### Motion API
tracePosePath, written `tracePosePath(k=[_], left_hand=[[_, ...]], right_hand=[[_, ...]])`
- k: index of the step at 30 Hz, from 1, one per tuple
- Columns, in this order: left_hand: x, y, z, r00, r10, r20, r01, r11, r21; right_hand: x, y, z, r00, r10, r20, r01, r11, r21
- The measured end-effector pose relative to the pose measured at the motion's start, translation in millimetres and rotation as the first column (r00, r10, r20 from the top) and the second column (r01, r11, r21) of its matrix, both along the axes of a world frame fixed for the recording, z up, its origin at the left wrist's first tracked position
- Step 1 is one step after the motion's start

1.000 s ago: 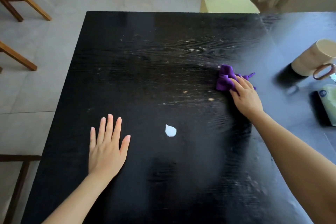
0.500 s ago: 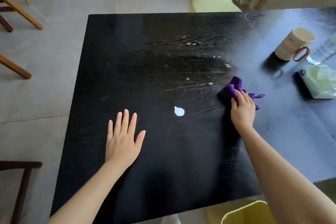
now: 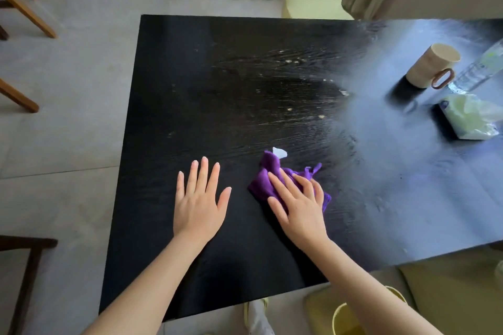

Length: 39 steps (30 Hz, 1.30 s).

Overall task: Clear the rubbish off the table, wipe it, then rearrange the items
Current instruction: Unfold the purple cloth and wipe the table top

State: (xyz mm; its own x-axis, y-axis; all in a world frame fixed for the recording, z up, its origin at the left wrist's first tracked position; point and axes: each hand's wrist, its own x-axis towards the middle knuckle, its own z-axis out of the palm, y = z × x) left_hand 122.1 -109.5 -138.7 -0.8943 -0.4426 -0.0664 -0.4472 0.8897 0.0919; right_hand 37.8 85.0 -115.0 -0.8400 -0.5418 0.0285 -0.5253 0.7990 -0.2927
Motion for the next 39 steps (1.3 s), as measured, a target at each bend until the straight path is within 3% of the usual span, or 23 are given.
tracePosePath(k=[2, 4, 12, 18, 21, 26, 31, 34, 39], left_hand=[[-0.6, 0.4, -0.3, 1.000, -0.001, 0.002, 0.001, 1.000, -0.009], [-0.2, 1.6, 1.1, 1.000, -0.004, 0.002, 0.004, 1.000, -0.008], [-0.4, 2.3, 6.1, 1.000, -0.012, 0.011, 0.012, 1.000, -0.010], [0.2, 3.6, 10.1, 0.999, -0.012, 0.036, 0.013, 1.000, -0.011], [-0.9, 3.1, 11.1, 0.999, -0.007, 0.052, 0.008, 1.000, -0.016], [-1.0, 2.3, 12.0, 0.998, -0.014, 0.060, 0.015, 1.000, -0.008], [-0.9, 2.4, 11.6, 0.998, -0.012, 0.055, 0.012, 1.000, -0.005], [-1.1, 3.2, 10.2, 0.998, -0.009, 0.059, 0.011, 1.000, -0.022], [-1.1, 2.5, 10.8, 0.998, -0.018, 0.056, 0.020, 0.999, -0.032]], right_hand=[[-15.2, -5.1, -3.8, 0.993, 0.117, -0.012, -0.115, 0.990, 0.078], [-41.9, -18.2, -7.2, 0.992, 0.127, 0.012, -0.128, 0.987, 0.092], [-131.0, -73.9, -15.5, 0.995, -0.100, 0.013, 0.099, 0.993, 0.060], [-79.1, -48.4, -8.6, 0.983, 0.171, 0.061, -0.167, 0.983, -0.073], [-55.9, -11.1, -9.1, 0.977, 0.210, 0.026, -0.206, 0.972, -0.108], [-92.2, 33.2, -10.9, 0.994, -0.101, -0.051, 0.093, 0.984, -0.152], [-172.1, 21.9, -14.0, 0.908, -0.419, -0.006, 0.416, 0.904, -0.102], [-190.2, -12.9, -12.8, 0.858, -0.511, 0.040, 0.513, 0.853, -0.102], [-141.1, -109.7, -13.3, 0.978, -0.201, -0.055, 0.195, 0.976, -0.099]])
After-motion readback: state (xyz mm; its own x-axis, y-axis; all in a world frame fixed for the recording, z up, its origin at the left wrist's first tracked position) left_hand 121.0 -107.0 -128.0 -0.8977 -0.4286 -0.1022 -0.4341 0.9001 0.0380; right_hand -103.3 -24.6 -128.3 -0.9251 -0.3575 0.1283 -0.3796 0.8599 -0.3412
